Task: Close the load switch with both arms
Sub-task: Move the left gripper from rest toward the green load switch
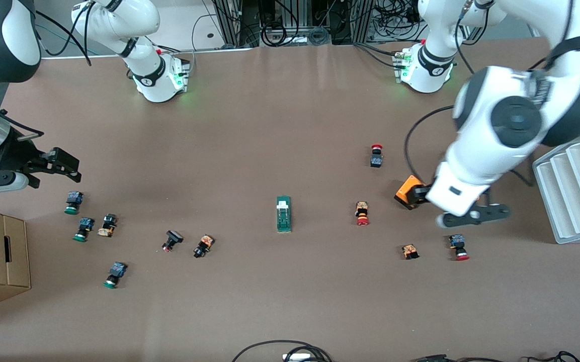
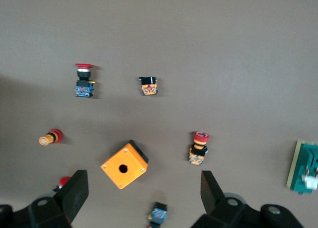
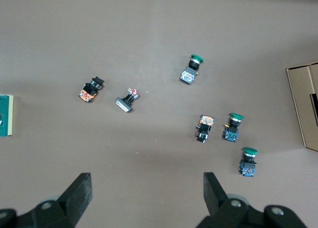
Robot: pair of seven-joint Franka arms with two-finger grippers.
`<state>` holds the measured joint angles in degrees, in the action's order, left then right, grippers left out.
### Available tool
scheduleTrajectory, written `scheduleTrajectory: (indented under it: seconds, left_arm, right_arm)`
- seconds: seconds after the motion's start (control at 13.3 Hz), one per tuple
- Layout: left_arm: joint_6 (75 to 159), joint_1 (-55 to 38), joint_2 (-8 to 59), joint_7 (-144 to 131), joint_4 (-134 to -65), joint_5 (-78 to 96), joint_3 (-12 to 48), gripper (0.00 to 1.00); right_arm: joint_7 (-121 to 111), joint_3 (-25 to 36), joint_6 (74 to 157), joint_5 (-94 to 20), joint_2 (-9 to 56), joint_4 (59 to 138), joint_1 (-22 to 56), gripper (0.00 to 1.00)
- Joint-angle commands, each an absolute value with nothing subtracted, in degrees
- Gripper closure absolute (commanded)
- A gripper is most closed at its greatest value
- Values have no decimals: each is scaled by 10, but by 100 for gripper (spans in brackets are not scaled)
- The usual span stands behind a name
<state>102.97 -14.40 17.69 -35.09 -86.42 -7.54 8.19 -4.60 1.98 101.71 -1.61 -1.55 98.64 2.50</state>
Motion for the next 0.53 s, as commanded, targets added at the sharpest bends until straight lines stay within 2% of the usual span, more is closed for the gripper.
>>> scheduleTrajectory:
  seconds: [0.0, 0.45]
  left_arm:
    - [1041, -186, 195, -446, -861, -119, 78, 0]
    - [1144, -203, 249, -544, -860, -159, 77, 0]
  right_arm:
    - [-51, 21, 1026, -4, -25, 997, 25, 0]
    - [-51, 21, 1026, -4, -25, 997, 25, 0]
